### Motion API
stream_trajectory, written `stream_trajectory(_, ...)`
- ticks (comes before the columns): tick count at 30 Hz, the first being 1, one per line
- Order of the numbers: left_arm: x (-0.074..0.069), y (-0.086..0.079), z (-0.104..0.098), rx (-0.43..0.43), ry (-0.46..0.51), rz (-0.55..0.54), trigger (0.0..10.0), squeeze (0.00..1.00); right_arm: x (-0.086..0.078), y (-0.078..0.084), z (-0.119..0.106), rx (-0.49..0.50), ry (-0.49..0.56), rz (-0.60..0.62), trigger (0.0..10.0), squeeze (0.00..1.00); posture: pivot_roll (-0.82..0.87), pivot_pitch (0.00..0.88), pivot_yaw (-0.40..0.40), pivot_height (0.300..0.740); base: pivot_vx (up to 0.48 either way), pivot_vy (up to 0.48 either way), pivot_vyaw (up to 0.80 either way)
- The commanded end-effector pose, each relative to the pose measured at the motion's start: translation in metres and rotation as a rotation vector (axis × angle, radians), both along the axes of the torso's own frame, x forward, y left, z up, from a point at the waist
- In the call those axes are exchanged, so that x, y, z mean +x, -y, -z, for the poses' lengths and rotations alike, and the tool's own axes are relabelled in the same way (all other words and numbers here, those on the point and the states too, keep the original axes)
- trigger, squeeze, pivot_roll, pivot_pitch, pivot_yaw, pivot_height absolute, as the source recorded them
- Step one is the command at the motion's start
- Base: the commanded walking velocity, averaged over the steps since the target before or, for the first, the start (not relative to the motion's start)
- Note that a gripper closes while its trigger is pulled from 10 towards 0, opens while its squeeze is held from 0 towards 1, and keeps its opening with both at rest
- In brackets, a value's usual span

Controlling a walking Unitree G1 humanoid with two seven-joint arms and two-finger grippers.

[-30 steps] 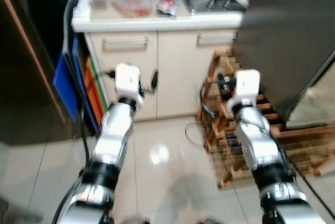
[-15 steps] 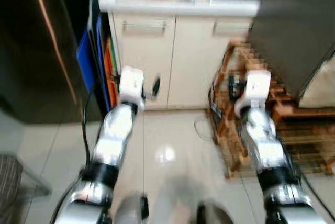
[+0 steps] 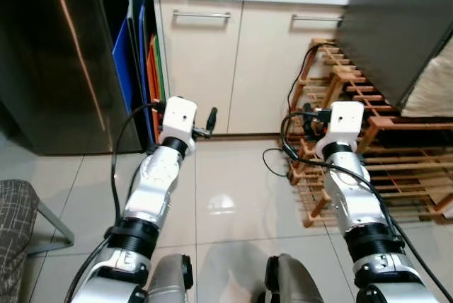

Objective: Restocking fridge

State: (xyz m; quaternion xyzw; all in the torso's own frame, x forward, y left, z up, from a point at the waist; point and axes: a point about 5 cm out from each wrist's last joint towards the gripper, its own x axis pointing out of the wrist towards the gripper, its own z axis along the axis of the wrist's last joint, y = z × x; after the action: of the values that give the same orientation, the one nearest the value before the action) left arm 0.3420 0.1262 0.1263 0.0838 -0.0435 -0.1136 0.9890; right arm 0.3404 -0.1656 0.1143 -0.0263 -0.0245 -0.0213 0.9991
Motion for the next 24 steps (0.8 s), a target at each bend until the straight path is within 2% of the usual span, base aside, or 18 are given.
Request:
stream_trajectory(1,0.0015,0.005,-0.0052,0.006,0.019,0.022,10.0,0.0,0.0002,0.0037,-0.0032,0.001,0.014,0.01,10.0,1.0,-0.01,0.0,-0.027,0.637,0.0,0.0,0.0)
stream_trajectory(3,0.0017,0.0049,-0.0057,0.004,0.02,0.022,10.0,0.0,0.0001,0.0042,-0.0018,-0.017,0.002,0.018,10.0,1.0,-0.01,0.0,-0.027,0.637,0.0,0.0,0.0)
stream_trajectory(4,0.0017,0.0052,-0.0057,0.004,0.02,0.022,10.0,0.0,0.0004,0.0045,-0.0015,-0.027,-0.005,0.024,10.0,0.0,-0.01,0.0,-0.026,0.637,0.0,0.0,0.0)
stream_trajectory(8,0.0012,0.0057,-0.0048,0.005,0.017,0.024,10.0,0.0,0.0004,0.0032,-0.0011,0.007,-0.009,0.001,10.0,0.0,-0.02,0.0,-0.024,0.637,0.0,0.0,0.0)
stream_trajectory(15,-0.0019,0.0109,-0.0031,0.018,0.02,0.056,10.0,0.0,-0.0008,0.0088,-0.0031,0.031,0.007,0.034,10.0,0.0,-0.02,0.0,-0.019,0.672,0.0,0.0,0.0)
stream_trajectory(24,-0.0023,0.0133,-0.0045,0.011,0.026,0.082,10.0,0.0,-0.0021,0.0076,-0.0043,0.033,0.021,0.023,10.0,0.0,-0.02,0.0,-0.017,0.722,0.0,0.0,0.0)
